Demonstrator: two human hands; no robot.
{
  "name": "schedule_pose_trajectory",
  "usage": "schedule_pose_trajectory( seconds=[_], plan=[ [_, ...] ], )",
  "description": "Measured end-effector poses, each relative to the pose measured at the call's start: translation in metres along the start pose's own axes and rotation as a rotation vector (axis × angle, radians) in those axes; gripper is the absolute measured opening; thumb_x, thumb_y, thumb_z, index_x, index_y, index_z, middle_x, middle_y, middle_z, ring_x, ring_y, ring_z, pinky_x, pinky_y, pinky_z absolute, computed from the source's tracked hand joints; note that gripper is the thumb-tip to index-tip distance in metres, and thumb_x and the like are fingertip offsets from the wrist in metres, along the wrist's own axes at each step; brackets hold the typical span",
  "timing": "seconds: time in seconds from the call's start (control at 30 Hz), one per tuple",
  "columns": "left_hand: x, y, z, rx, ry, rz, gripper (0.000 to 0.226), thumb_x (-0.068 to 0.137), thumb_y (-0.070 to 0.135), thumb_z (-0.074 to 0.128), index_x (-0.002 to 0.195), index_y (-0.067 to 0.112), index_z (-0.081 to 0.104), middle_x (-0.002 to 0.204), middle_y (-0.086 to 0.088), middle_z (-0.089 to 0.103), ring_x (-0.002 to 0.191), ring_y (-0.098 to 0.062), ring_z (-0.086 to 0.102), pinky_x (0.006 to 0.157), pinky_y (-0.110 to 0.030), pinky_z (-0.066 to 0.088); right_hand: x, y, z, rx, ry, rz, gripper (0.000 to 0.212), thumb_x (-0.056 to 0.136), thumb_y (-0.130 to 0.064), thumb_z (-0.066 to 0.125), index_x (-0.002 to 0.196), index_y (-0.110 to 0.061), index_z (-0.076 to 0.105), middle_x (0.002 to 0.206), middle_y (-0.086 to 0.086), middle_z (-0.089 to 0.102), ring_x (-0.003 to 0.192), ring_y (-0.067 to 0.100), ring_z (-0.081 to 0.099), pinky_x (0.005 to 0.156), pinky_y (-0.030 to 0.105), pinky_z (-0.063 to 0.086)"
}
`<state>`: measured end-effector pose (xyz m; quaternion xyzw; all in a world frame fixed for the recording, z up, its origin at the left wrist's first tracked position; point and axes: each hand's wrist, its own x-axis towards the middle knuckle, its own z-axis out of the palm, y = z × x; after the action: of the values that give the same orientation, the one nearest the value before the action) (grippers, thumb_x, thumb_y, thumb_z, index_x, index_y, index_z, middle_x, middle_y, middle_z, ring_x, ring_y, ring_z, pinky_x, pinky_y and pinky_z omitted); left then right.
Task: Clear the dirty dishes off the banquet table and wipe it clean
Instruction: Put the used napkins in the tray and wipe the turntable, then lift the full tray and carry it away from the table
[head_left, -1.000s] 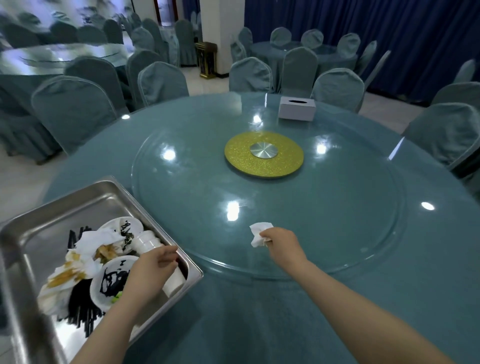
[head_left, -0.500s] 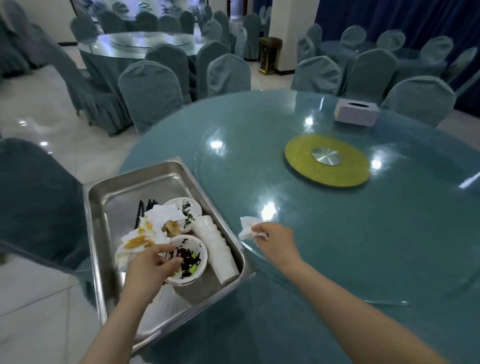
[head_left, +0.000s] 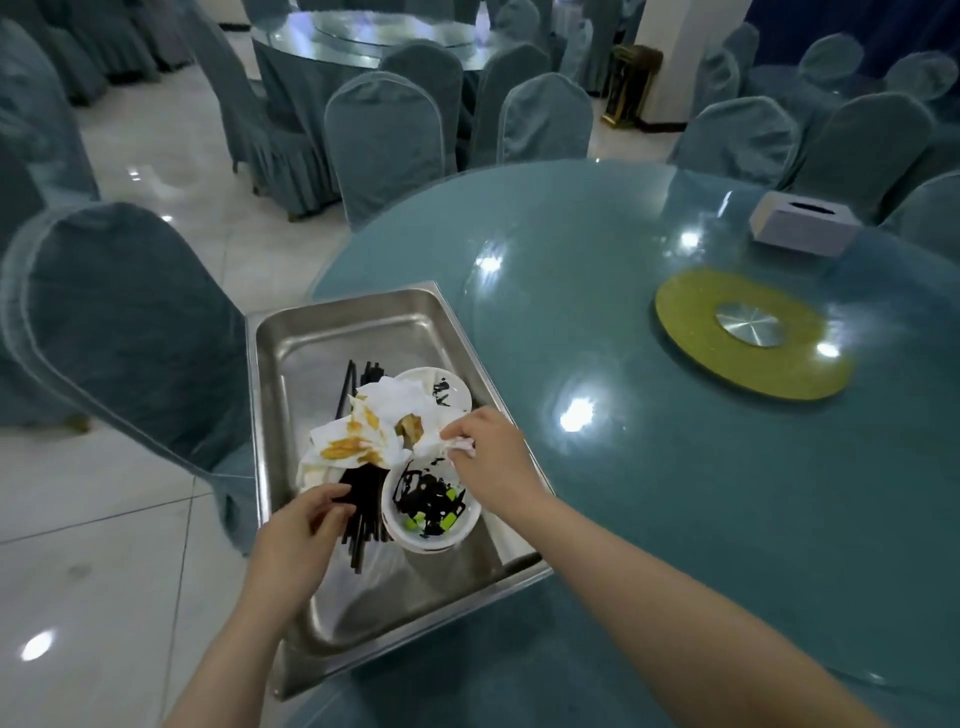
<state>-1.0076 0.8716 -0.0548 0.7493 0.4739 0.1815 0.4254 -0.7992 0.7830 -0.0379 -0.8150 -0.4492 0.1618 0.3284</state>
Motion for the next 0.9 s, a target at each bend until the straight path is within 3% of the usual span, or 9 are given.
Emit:
schedule_pose_trajectory(
  seconds=[0.13, 0.23, 0.33, 0.43, 0.53, 0.63, 0.73, 0.8, 0.9],
  plan=[
    [-0.001, -0.018, -0.014, 0.045, 0.074, -0.044, 0.023, 0.091, 0.016, 0.059, 0.111, 0.025, 0.067, 0.096, 0.011, 0.067, 0.086, -0.007, 0.060, 0.070, -0.018, 0.042, 0.036, -0.023, 0.005, 0.117, 0.112, 0.028, 0.022, 0.087, -0.010, 0.060, 0.106, -0.018, 0.068, 0.108, -0.005, 0.044, 0.099, 0.010, 0.050, 0.093, 0.019, 0.037],
    [-0.001, -0.028, -0.024, 0.090, 0.107, -0.079, 0.023, 0.089, 0.013, 0.062, 0.107, 0.024, 0.069, 0.097, 0.007, 0.070, 0.083, -0.010, 0.060, 0.074, -0.026, 0.044, 0.057, -0.036, 0.014, 0.128, 0.107, 0.021, 0.028, 0.089, -0.020, 0.063, 0.116, -0.018, 0.065, 0.114, -0.001, 0.050, 0.097, 0.011, 0.051, 0.090, 0.017, 0.036],
    [0.002, -0.035, -0.028, 0.114, 0.126, -0.091, 0.026, 0.084, 0.009, 0.066, 0.107, 0.021, 0.069, 0.097, 0.000, 0.071, 0.079, -0.012, 0.062, 0.073, -0.027, 0.044, 0.064, -0.038, 0.021, 0.134, 0.075, -0.020, 0.037, 0.089, -0.028, 0.064, 0.124, -0.018, 0.061, 0.123, 0.002, 0.058, 0.110, 0.015, 0.055, 0.097, 0.024, 0.038],
    [0.007, -0.040, -0.029, 0.221, 0.155, -0.094, 0.039, 0.081, 0.012, 0.070, 0.119, 0.018, 0.063, 0.107, -0.006, 0.062, 0.086, -0.017, 0.061, 0.078, -0.032, 0.047, 0.062, -0.016, 0.018, 0.172, 0.106, 0.011, 0.032, 0.092, -0.026, 0.058, 0.123, -0.017, 0.062, 0.122, 0.002, 0.061, 0.114, 0.017, 0.056, 0.100, 0.032, 0.042],
    [0.014, -0.043, -0.028, 0.233, 0.154, -0.167, 0.055, 0.081, 0.016, 0.071, 0.132, 0.018, 0.051, 0.121, -0.013, 0.050, 0.095, -0.025, 0.060, 0.086, -0.038, 0.047, 0.058, 0.022, 0.008, 0.043, 0.134, 0.132, 0.030, 0.091, -0.026, 0.056, 0.120, -0.019, 0.060, 0.120, 0.005, 0.057, 0.112, 0.021, 0.053, 0.098, 0.034, 0.042],
    [0.022, -0.045, -0.028, 0.181, 0.114, -0.232, 0.063, 0.081, 0.019, 0.070, 0.137, 0.022, 0.042, 0.125, -0.016, 0.046, 0.085, -0.022, 0.055, 0.081, -0.037, 0.047, 0.047, 0.063, -0.001, -0.162, 0.066, 0.301, 0.045, 0.089, -0.032, 0.057, 0.132, -0.021, 0.048, 0.128, 0.010, 0.046, 0.120, 0.028, 0.043, 0.101, 0.039, 0.038],
    [0.030, -0.049, -0.026, 0.205, 0.036, -0.248, 0.072, 0.082, 0.020, 0.069, 0.144, 0.022, 0.031, 0.131, -0.015, 0.052, 0.101, -0.029, 0.056, 0.084, -0.040, 0.046, 0.033, 0.090, -0.002, -0.224, -0.096, 0.409, 0.059, 0.092, -0.038, 0.052, 0.144, -0.022, 0.031, 0.136, 0.015, 0.042, 0.122, 0.033, 0.044, 0.099, 0.040, 0.040],
    [0.033, -0.050, -0.022, 0.209, 0.014, -0.263, 0.078, 0.084, 0.018, 0.066, 0.148, 0.022, 0.022, 0.140, -0.010, 0.049, 0.113, -0.036, 0.056, 0.082, -0.040, 0.044, 0.027, 0.097, 0.002, -0.180, -0.177, 0.411, 0.057, 0.096, -0.036, 0.045, 0.148, -0.022, 0.024, 0.138, 0.015, 0.048, 0.120, 0.034, 0.049, 0.096, 0.040, 0.041],
    [0.035, -0.050, -0.016, 0.205, 0.056, -0.274, 0.076, 0.086, 0.010, 0.057, 0.150, 0.025, 0.018, 0.141, -0.009, 0.049, 0.103, -0.038, 0.059, 0.072, -0.035, 0.039, 0.023, 0.096, 0.010, -0.173, -0.167, 0.366, 0.052, 0.100, -0.026, 0.037, 0.149, -0.020, 0.021, 0.136, 0.012, 0.052, 0.118, 0.034, 0.051, 0.094, 0.039, 0.042]
  ],
)
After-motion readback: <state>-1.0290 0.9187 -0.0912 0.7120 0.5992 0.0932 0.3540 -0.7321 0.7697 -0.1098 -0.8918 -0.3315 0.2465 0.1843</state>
